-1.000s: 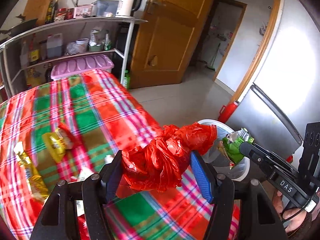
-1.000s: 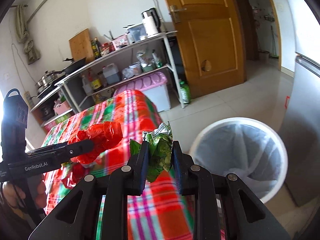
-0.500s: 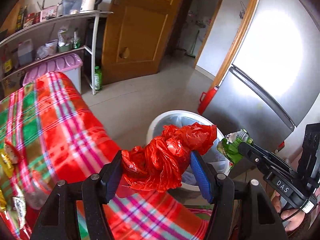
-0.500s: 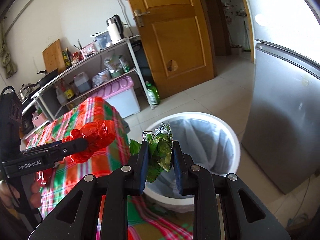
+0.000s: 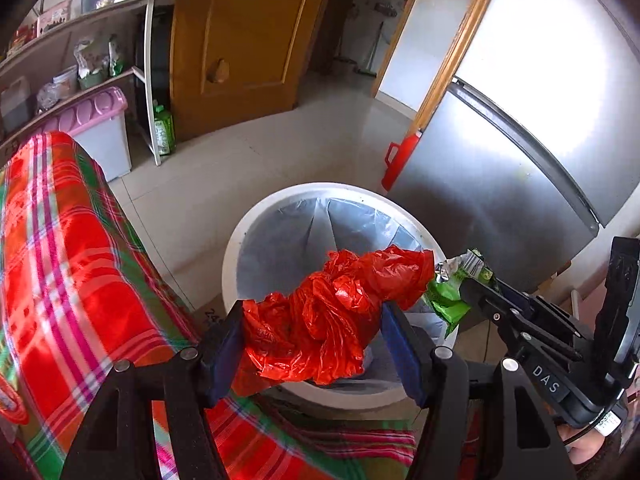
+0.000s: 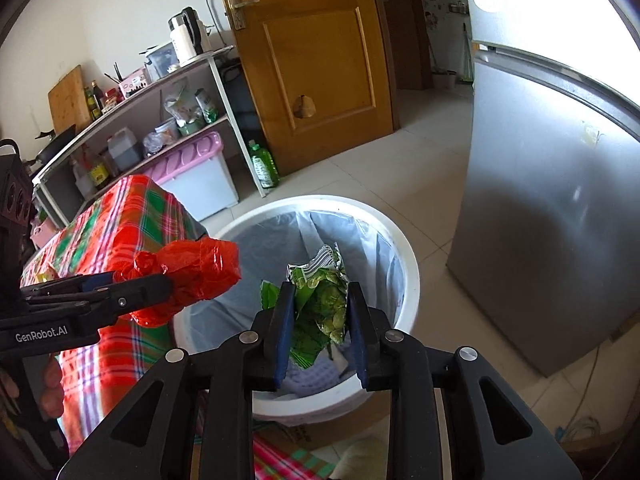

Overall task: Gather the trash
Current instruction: 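Carry the red bag and green wrapper in both grippers over the trash bin, then open both grippers to drop the red bag and green wrapper into the bin, then move both grippers back over the table toward the remaining wrappers and cup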

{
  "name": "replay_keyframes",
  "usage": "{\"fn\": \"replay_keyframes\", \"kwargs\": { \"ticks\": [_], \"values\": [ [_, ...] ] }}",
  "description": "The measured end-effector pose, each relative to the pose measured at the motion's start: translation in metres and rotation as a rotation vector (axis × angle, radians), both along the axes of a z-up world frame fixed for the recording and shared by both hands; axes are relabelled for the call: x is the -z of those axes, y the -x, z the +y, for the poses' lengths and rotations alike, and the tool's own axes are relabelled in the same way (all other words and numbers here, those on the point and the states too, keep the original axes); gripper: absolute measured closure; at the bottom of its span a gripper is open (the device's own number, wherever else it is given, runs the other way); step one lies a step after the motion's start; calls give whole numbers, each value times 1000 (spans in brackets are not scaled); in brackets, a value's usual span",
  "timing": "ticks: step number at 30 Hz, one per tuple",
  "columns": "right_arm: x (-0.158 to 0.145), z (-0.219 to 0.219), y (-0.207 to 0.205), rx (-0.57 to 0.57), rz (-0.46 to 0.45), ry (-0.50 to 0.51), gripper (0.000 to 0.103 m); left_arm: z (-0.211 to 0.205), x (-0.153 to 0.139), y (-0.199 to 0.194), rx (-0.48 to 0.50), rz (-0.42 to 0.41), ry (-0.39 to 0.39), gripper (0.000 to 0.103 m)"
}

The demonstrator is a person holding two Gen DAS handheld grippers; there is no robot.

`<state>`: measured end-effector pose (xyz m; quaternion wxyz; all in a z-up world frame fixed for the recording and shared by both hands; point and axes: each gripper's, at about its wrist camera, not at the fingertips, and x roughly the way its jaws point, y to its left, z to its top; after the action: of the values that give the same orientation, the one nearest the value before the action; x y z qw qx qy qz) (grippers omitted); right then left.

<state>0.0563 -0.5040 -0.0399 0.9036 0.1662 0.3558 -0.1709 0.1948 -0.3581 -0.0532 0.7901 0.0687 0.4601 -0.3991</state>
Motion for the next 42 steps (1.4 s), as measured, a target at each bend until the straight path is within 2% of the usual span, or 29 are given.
{"fn": "replay_keyframes", "kwargs": {
  "ticks": [6,8,9,10,26,35,42],
  "values": [
    [11,-4,-9,0,56,34,69,-8,15,-4,-6,28,-29,35],
    [14,-5,-11,-2,60,25,63,-9,17,-4,-9,26,-44,35],
    [14,-6,-11,-1,58,16,54,-9,18,-5,-8,32,-45,35],
    [15,-6,-9,0,56,12,52,-10,18,-6,-4,38,-42,34],
    [9,-1,-2,24,33,-10,51,0,9,-2,-12,32,-17,31],
    [-14,22,5,-2,-33,-7,51,40,-22,8,-51,-34,27,31],
    [-34,56,-2,-73,-75,7,51,82,-39,14,-98,-81,52,31]
  ]
}}
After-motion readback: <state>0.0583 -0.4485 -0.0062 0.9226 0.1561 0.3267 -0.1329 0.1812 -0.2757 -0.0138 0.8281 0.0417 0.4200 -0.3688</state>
